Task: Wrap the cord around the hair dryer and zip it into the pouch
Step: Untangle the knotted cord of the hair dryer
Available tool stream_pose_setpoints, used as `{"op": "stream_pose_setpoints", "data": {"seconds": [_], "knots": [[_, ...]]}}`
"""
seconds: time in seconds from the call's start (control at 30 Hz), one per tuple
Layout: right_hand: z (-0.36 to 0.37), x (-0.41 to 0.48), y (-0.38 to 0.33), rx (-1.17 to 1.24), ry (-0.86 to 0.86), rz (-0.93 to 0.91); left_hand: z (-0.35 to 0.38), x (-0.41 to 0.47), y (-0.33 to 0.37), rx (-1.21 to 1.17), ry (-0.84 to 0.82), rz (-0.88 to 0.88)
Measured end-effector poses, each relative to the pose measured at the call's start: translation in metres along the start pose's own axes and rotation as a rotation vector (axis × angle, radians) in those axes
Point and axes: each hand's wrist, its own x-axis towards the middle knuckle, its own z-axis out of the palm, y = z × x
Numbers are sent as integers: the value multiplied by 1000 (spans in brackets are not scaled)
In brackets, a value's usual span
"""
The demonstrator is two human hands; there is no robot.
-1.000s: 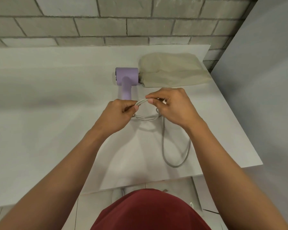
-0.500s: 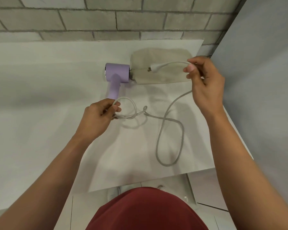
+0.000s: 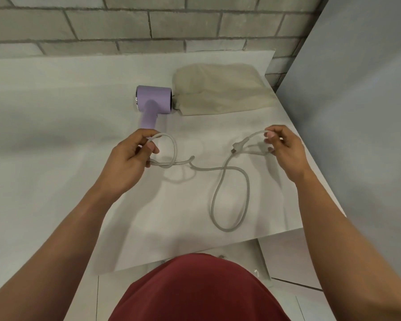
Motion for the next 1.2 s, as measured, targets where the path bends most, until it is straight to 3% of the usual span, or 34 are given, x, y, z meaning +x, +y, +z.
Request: {"op": "stream_pose_setpoints", "data": {"seconds": [0.2, 0.33, 0.43, 0.53, 0.6, 0.67, 0.9, 1.2], "knots": [[18, 8, 10, -407, -48, 66, 1, -6, 1, 105, -96, 19], [32, 3, -3, -730, -65, -29, -3, -6, -7, 226, -182, 132], [43, -27, -30, -699, 13, -155, -1, -3, -9, 261, -84, 189], [66, -71, -60, -671, -274, 79, -1, -1, -9, 272, -45, 182], [84, -98, -64, -769, -442, 93, -2, 0, -8, 273, -46, 169], [99, -113, -60, -827, -501, 62, -3, 0, -9, 269, -57, 179], [92, -118, -80, -639, -326, -15, -7, -3, -14, 261, -144, 182], [33, -100, -137, 99, -66, -234, -11, 2, -15, 214, -195, 177]]}}
